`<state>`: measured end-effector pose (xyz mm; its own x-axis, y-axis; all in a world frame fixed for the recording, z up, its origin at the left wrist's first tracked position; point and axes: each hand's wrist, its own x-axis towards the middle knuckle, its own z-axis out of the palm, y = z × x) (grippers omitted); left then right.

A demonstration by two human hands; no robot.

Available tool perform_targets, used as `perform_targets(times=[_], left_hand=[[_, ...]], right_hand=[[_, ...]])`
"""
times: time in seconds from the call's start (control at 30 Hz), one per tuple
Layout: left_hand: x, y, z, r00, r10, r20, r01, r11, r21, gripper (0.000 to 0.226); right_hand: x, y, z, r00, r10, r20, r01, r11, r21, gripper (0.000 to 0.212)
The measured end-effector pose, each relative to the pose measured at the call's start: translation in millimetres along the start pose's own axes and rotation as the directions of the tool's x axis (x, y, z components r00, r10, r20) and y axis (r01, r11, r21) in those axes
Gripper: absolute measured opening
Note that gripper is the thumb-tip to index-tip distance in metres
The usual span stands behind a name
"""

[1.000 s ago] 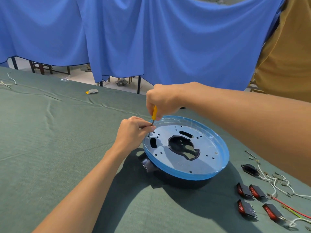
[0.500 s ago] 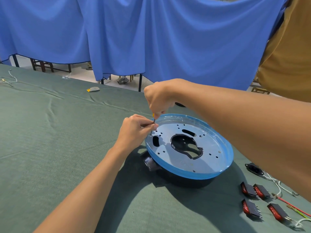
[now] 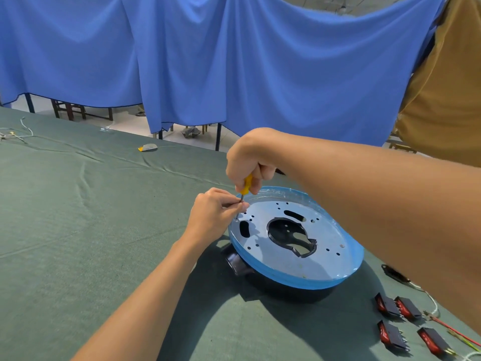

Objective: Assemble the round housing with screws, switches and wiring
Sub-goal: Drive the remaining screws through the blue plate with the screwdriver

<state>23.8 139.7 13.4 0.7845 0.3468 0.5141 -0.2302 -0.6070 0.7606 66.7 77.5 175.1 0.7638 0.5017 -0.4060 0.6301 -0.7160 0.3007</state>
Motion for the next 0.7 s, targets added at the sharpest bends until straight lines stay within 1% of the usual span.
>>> perform_targets(times=[0.07,0.1,0.13,0.17,0.2,0.23,0.27,0.3,0.33,0.4,0.53,0.63,0.7], left_hand=[[0.7,-1.0,0.3,1.000,-0.007,0.013,0.007,1.000,0.000,0.009],[0.5,-1.1,0.4,1.000,-0.005,0.021,0.004,1.000,0.007,0.009],[0.5,-1.5,0.2,1.000,-0.001,0.028,0.001,1.000,0.013,0.008],[0.5,-2.1,-0.1,1.000,0.002,0.029,-0.002,1.000,0.015,0.008],[0.7,-2.6,-0.4,1.000,0.001,0.026,-0.002,1.000,0.010,0.008],[0.6,-2.8,-0.8,1.000,-0.001,0.022,0.001,1.000,0.002,0.008],[0.3,-2.7,-1.0,1.000,-0.005,0.019,0.005,1.000,-0.004,0.008],[0.1,-2.5,-1.1,1.000,-0.007,0.016,0.007,1.000,-0.007,0.008],[0.2,-2.1,-1.0,1.000,-0.010,0.015,0.010,1.000,-0.008,0.009],[0.3,-1.4,-0.7,1.000,-0.017,0.019,0.017,1.000,-0.012,0.009],[0.7,-2.1,-1.7,0.999,-0.020,0.036,0.020,1.000,-0.011,0.008],[0.8,-2.7,-2.1,0.999,-0.026,0.039,0.026,1.000,-0.015,0.007],[0.7,-2.9,-1.6,0.999,-0.028,0.039,0.028,0.999,-0.018,0.009]], right_hand=[[-2.7,4.4,1.6,1.000,-0.018,-0.002,0.018,0.999,-0.026,0.026],[-6.1,6.5,4.3,0.999,-0.050,0.008,0.051,0.995,-0.080,0.029],[-7.0,7.4,6.0,0.995,-0.097,-0.006,0.095,0.982,-0.163,0.030],[-7.6,8.4,8.6,0.986,-0.153,-0.064,0.130,0.953,-0.273,0.027],[-8.7,8.9,11.1,0.962,-0.225,-0.153,0.150,0.907,-0.393,0.027],[-10.8,7.9,13.6,0.924,-0.302,-0.235,0.153,0.855,-0.495,0.036],[-13.0,7.4,16.1,0.884,-0.375,-0.277,0.166,0.808,-0.565,0.045],[-14.0,8.4,18.1,0.857,-0.427,-0.288,0.188,0.780,-0.597,0.050],[-14.6,10.0,19.0,0.843,-0.458,-0.282,0.210,0.763,-0.611,0.051],[-14.1,13.3,19.2,0.840,-0.467,-0.275,0.229,0.766,-0.600,0.049],[-9.4,9.9,18.3,0.869,-0.434,-0.236,0.246,0.794,-0.555,0.041],[0.8,1.4,14.0,0.918,-0.365,-0.155,0.251,0.837,-0.487,0.024],[6.6,1.2,8.9,0.960,-0.261,-0.096,0.210,0.906,-0.367,0.024]])
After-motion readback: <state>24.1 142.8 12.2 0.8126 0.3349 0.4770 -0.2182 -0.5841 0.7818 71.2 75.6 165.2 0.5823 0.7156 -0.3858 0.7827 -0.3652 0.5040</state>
